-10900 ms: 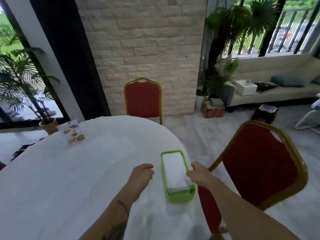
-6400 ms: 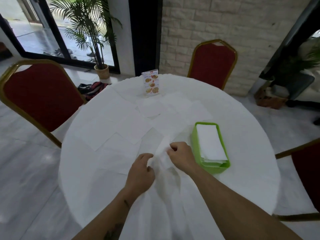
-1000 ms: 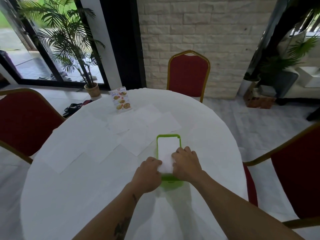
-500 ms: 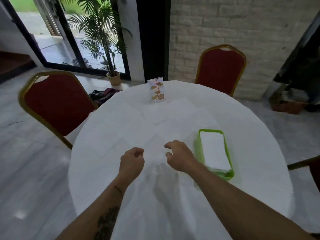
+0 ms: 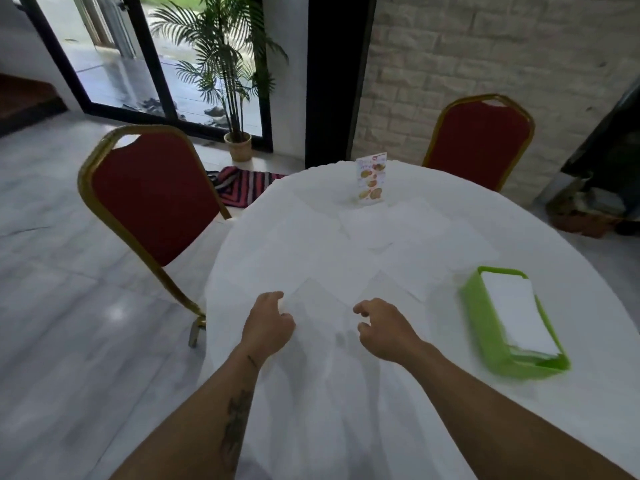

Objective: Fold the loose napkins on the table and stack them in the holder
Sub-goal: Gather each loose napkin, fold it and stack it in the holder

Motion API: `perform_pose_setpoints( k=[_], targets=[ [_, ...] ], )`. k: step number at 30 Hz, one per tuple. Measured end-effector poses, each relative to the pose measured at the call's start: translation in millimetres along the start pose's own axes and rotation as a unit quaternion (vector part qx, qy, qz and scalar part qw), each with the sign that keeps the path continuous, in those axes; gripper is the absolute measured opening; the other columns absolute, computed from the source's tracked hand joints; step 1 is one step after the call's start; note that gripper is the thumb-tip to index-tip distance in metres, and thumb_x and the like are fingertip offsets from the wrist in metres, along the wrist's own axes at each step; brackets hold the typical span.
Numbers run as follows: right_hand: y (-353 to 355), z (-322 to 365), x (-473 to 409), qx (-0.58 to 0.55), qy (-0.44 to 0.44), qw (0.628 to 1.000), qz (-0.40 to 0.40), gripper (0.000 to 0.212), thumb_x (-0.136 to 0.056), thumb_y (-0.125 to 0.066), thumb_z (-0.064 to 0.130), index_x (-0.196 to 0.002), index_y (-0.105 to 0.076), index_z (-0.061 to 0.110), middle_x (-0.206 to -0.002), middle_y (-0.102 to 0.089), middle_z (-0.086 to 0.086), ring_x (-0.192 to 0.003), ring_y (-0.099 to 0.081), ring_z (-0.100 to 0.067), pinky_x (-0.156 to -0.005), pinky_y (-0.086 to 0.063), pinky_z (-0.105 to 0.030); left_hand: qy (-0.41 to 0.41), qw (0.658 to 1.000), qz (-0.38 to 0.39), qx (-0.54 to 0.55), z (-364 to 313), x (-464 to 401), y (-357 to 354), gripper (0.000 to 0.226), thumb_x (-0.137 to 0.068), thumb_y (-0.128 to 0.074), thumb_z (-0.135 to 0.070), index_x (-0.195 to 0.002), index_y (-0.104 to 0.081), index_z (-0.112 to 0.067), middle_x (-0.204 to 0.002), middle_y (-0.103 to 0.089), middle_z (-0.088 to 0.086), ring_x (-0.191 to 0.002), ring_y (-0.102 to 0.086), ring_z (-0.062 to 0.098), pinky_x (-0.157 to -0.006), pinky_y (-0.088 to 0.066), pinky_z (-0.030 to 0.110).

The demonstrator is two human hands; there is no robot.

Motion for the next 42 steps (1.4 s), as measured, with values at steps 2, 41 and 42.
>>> perform_pose_setpoints(
  k=[2, 41, 42],
  targets=[
    [-2.5, 4.5, -0.6, -0.003, 0.007, 1.0, 0.004, 0.043, -0.092, -0.048, 0.019, -0.135, -0.054, 0.02, -0.138, -0.052, -0.001, -0.126, -0.049, -0.021, -0.104, -0.043, -0.037, -0.02, 0.994, 0.019, -0.104, 2.5, -6.7, 5.6, 0.067, -0.086, -0.048, -0.025, -0.149, -0.025, -0.018, -0.16, -0.017, 0.002, -0.144, -0.022, 0.023, -0.117, -0.024, 0.04],
    [-20.1, -141.5, 88.3, -0.239, -0.295, 0.917, -0.124, 0.055, -0.078, -0.062, 0.022, -0.129, -0.047, 0.009, -0.127, -0.053, -0.015, -0.119, -0.051, -0.038, -0.097, -0.044, -0.037, -0.403, 0.819, 0.273, -0.304, -71.8, 127.9, -151.3, 0.061, -0.083, -0.042, -0.024, -0.144, -0.037, -0.025, -0.156, -0.029, -0.003, -0.144, -0.023, 0.014, -0.12, -0.016, 0.035],
    [-21.4, -142.2, 89.0, -0.263, -0.303, 0.907, -0.125, 0.054, -0.079, -0.062, 0.018, -0.13, -0.046, 0.009, -0.127, -0.055, -0.015, -0.119, -0.054, -0.036, -0.095, -0.044, -0.034, -0.405, 0.819, 0.27, -0.304, -71.5, 127.5, -151.4, 0.062, -0.082, -0.042, -0.024, -0.144, -0.038, -0.025, -0.156, -0.03, -0.003, -0.144, -0.024, 0.014, -0.12, -0.017, 0.035]
  ],
)
Point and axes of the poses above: each hand's wrist, its own x-axis away from the middle knuckle, its own y-axis out of the back of the hand, z = x × y, the point moved 5 cm from there along -x, towards the middle knuckle
